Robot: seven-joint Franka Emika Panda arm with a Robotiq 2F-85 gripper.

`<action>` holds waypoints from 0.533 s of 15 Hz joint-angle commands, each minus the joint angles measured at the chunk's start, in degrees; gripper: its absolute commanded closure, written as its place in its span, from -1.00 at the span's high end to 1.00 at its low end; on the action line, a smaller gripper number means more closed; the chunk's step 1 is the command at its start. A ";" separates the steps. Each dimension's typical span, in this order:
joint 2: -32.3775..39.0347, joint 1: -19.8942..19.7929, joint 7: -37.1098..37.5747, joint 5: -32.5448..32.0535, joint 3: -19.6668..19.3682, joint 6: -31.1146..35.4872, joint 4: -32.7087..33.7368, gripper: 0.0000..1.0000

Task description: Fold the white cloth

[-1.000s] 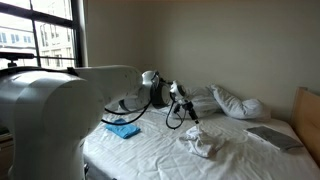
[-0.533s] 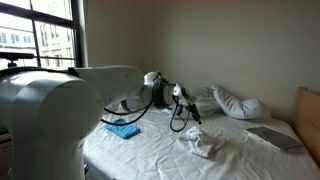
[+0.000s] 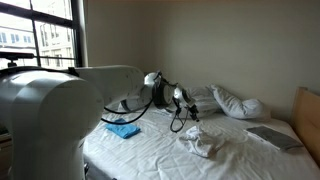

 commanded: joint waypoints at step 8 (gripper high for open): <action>-4.40 3.89 -1.28 3.39 2.94 -31.86 8.89 1.00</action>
